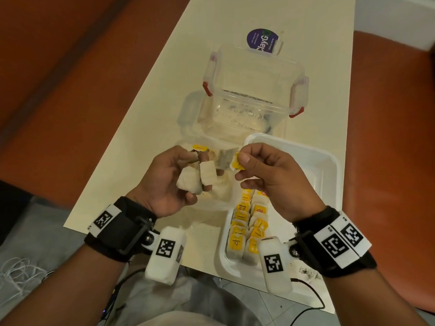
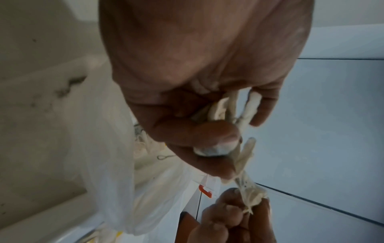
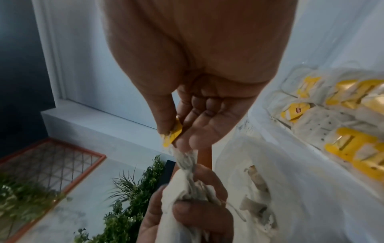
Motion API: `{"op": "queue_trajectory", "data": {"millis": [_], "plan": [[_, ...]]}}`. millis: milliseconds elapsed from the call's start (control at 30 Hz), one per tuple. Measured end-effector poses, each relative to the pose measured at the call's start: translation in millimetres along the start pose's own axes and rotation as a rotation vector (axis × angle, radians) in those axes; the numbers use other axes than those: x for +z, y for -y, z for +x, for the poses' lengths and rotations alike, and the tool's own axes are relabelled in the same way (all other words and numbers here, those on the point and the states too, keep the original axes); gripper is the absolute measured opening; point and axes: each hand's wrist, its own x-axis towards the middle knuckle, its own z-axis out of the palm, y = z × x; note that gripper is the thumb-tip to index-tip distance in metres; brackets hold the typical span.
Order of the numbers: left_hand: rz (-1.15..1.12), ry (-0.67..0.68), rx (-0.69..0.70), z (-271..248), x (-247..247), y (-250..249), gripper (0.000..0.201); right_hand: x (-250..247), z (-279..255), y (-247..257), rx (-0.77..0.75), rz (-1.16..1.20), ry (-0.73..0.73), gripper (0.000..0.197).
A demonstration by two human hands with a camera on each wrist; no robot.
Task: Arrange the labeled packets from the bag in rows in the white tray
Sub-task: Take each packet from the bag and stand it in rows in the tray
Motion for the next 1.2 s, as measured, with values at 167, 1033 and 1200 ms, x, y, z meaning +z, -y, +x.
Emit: {"op": "queue_trajectory", "data": {"millis": [167,1033,1200], "plan": [[0.146,-0.031,0.086,5.6,12.9,7.0,0.028,3.8,-1.7,0.1,0.017,0.146,0.041,0.017],[0.664,-0.105,0.413,22.8,52.4,9.1,0.018,-38.3,-9.8,1.2,-0.205,-0.477,-0.175,0.01],[0.635,-0.06,0.356,27.1,60.3,20.0,0.017,-45.9,-10.9,1.2,-0.19,-0.205,-0.15,0.006]]}}
